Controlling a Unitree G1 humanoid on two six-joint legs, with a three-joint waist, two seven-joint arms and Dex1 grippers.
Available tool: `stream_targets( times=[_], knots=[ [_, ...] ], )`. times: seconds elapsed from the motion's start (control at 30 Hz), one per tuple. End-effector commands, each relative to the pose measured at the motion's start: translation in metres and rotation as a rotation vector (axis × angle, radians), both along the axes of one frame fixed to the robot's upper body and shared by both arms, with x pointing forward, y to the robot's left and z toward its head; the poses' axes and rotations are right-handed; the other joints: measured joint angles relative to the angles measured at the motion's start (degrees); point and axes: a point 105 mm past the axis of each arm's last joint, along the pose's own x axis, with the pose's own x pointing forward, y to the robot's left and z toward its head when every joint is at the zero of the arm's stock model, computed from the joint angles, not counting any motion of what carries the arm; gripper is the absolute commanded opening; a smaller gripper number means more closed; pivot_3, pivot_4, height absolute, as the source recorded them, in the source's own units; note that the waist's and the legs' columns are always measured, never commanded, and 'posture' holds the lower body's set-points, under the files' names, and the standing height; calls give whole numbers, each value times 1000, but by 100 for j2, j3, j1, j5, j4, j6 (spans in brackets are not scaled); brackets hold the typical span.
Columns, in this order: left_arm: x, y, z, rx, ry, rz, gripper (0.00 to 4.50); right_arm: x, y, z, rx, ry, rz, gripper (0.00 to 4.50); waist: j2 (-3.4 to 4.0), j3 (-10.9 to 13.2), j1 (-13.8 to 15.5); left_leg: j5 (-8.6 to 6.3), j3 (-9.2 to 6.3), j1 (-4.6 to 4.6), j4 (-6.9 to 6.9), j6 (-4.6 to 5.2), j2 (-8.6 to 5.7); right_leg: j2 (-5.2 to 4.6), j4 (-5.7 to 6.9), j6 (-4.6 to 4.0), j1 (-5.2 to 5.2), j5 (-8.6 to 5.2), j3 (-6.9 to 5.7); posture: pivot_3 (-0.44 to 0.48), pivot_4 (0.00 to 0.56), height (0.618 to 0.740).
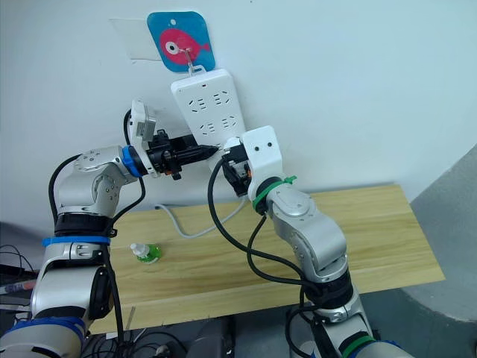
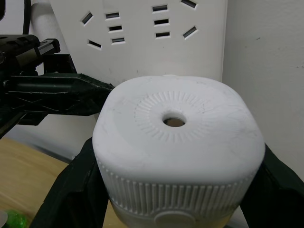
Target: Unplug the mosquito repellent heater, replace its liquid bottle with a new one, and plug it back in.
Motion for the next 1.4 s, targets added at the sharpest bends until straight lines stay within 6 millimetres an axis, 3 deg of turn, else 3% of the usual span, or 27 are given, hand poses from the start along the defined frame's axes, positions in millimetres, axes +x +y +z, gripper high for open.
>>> stream_targets(
  times=[0.03,0.73,1.03,1.17,1.4],
  knots=[
    [-1,3,11,-15,-50,9,1294,-11,7,18,26,-58,40,3053,0,1,3,0,0,0,0,0,0,0,0,0,0,0,0,-202,282,730],
    [4,8,12,10,-80,56,1294,-25,-6,17,-26,-68,-14,3053,5,30,24,0,-3,-22,-5,1,1,0,-31,-1,-6,0,-7,-211,291,730],
    [6,10,12,23,-74,69,1294,-28,-34,17,-43,-89,-53,3053,5,33,25,0,-4,-22,-4,0,1,0,-29,-1,-5,1,-8,-238,282,730],
    [8,15,8,48,-72,88,1294,-39,-54,21,-29,-113,-1,3053,5,33,21,0,-3,-22,-4,0,0,0,-30,-1,-4,1,-7,-262,274,730],
    [10,20,7,58,-76,105,1294,-64,-57,17,-29,-97,160,3053,5,33,-10,0,-3,-21,-4,1,5,4,-28,-5,-4,3,-9,-271,269,730]
  ],
)
